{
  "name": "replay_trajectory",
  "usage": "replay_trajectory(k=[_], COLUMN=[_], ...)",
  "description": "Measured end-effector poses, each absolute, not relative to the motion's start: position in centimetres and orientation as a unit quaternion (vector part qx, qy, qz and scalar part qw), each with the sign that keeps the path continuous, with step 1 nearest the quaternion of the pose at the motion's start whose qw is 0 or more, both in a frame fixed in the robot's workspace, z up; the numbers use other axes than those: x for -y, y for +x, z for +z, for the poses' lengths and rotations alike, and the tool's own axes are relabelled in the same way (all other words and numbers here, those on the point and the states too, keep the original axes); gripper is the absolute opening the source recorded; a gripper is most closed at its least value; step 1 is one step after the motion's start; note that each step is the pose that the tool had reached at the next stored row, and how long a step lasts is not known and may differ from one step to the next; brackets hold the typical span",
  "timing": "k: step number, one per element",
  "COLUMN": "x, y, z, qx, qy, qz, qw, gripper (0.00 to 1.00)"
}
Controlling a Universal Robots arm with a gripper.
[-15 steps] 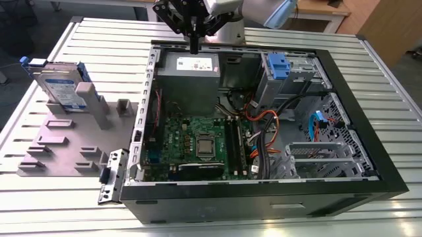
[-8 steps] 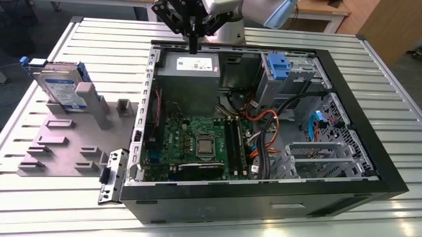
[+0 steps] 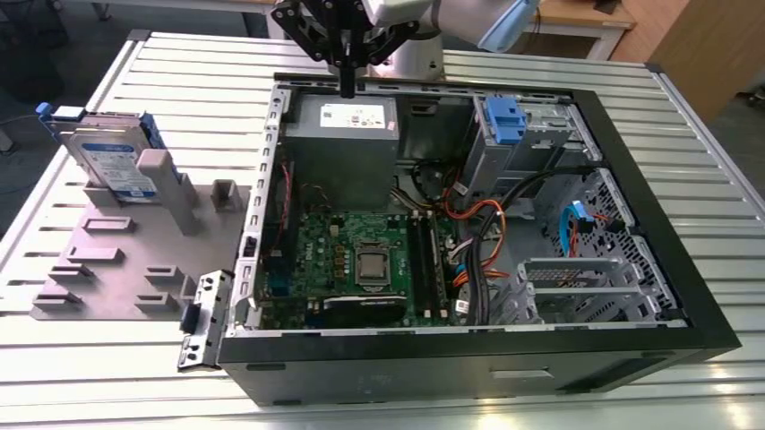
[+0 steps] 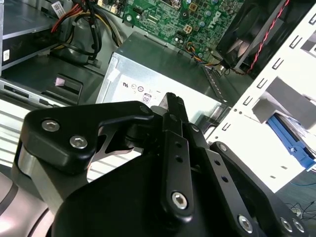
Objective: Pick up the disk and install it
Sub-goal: 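Reach for the disk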
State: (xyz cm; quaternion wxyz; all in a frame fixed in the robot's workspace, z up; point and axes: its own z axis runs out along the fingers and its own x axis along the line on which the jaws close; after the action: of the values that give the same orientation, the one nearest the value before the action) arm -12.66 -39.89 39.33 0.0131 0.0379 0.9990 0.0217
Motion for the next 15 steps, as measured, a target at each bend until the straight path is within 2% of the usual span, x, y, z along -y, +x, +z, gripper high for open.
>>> replay_trajectory(k=[15], x=[39.9], y=[-13.37], z=[39.33], qx=[-0.999], qy=[0.038], qz=[0.022], qw=[0.013], gripper=[0.11])
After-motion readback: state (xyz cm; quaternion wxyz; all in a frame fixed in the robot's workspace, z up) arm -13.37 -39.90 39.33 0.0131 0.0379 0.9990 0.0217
